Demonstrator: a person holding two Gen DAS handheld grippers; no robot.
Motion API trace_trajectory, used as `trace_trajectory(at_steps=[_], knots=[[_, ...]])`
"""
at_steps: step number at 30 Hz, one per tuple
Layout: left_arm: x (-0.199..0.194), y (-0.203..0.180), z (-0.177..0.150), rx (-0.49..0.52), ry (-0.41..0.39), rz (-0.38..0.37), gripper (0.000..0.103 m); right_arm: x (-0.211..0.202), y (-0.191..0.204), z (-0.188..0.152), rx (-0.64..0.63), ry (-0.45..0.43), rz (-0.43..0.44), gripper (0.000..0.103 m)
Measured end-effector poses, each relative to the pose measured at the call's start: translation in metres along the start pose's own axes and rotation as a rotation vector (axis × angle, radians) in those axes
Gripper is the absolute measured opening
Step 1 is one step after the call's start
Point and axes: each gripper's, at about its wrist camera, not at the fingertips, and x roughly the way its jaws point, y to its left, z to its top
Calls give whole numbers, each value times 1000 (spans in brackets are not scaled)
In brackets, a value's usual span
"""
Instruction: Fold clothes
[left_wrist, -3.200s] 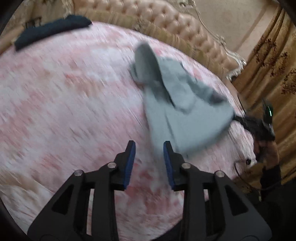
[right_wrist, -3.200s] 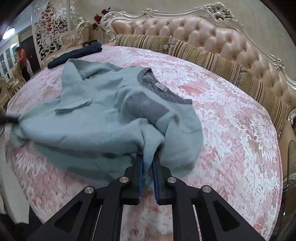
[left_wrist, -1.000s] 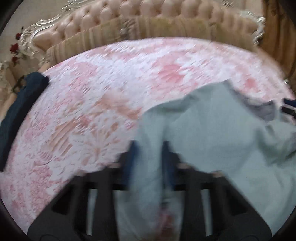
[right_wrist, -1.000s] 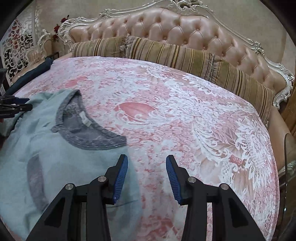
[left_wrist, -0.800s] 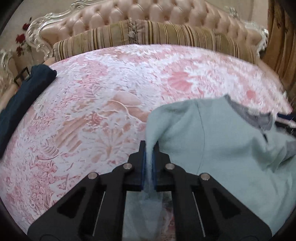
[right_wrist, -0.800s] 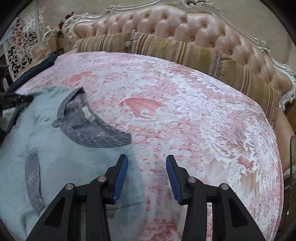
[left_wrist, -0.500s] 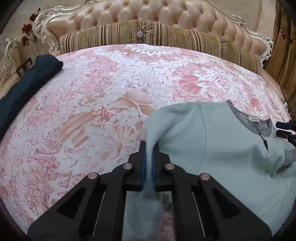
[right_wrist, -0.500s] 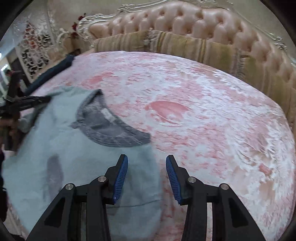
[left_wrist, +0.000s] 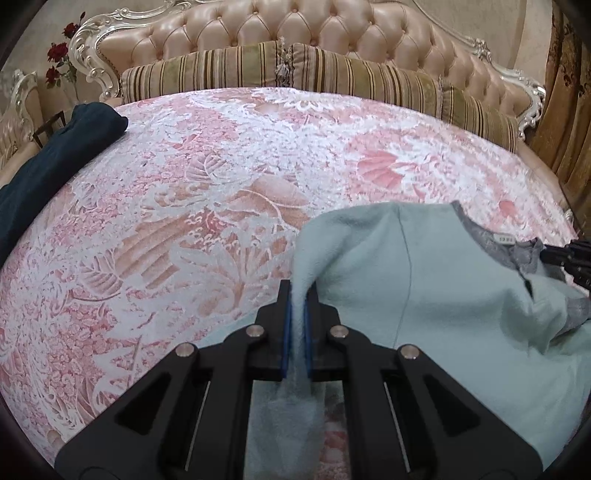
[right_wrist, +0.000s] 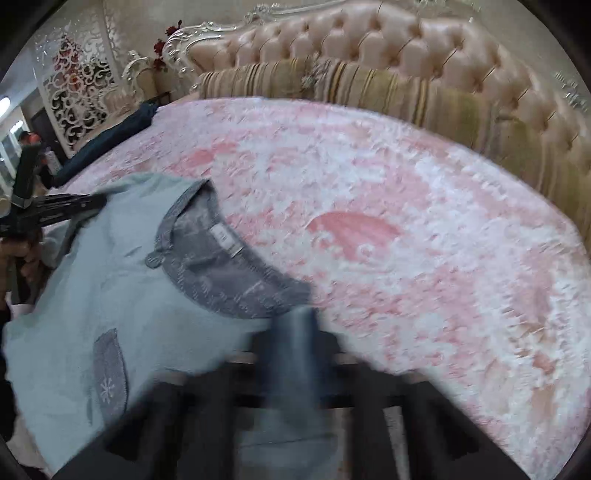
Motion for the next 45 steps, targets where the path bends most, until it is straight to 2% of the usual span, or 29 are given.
trace_trajectory(at_steps=[7,10,13,18,21,25,29,33,37,39,41,45], knots=[[-10,0,7,-12,-47,4,7,-6,-2,15,5,-40,-61,7],[-19,1,13,-19,-98,45,7,-8,2,35,-47,-66,-108,7],[-24,14,19,-74,-141,74,7,2,7,62,-111,-86,-162,6],[-10,41,25,-161,-158,141,7,35,15,113,-179,-105,-205,6],[2,47,25,-177,-143,167,7,58,21,138,-210,-100,-229,6],[3,48,27,-174,-164,217,7,84,27,164,-236,-92,-259,6],[-2,54,27,-183,-194,266,7,111,35,181,-265,-76,-265,6],[2,64,25,-198,-169,287,7,135,44,194,-285,-58,-252,6],[9,66,22,-203,-149,291,7,153,44,194,-293,10,-235,8],[11,66,22,-207,-145,289,7,142,36,194,-262,-4,-207,13],[12,67,22,-212,-146,286,7,121,24,195,-214,-35,-204,23],[12,68,21,-221,-142,277,7,66,1,183,-127,-95,-239,28]])
